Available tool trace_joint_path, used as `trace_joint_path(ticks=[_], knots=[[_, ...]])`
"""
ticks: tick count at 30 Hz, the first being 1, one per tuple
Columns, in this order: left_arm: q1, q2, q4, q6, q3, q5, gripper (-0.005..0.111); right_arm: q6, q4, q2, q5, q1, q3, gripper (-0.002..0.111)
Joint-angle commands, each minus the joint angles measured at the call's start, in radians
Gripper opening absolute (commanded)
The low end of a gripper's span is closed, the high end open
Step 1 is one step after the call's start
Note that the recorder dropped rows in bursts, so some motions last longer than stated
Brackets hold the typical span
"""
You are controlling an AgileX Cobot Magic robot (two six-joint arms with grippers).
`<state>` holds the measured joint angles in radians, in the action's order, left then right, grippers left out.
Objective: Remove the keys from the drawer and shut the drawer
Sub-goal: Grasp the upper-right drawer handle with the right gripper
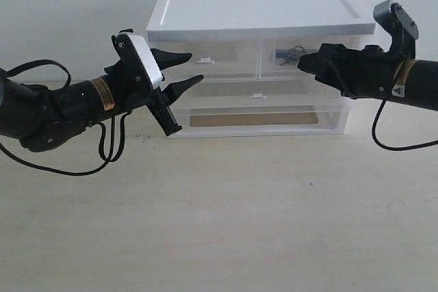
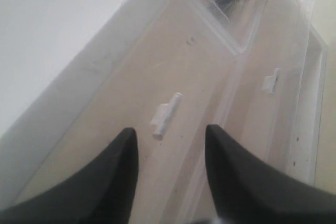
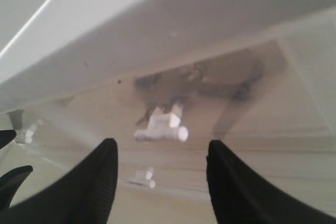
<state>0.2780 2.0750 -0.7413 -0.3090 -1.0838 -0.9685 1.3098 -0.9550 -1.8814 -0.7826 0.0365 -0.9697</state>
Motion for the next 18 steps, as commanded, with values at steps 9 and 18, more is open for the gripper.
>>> trace_joint_path(ticks=[9,18], knots=[[-0.002,0.001,0.038,0.011,-0.010,0.023,0.039,0.022,0.109,-0.013,-0.089,-0.010,-0.021,0.050],[-0.002,0.001,0.020,0.011,-0.010,0.023,0.039,0.057,0.107,-0.012,-0.138,-0.053,-0.021,0.050]])
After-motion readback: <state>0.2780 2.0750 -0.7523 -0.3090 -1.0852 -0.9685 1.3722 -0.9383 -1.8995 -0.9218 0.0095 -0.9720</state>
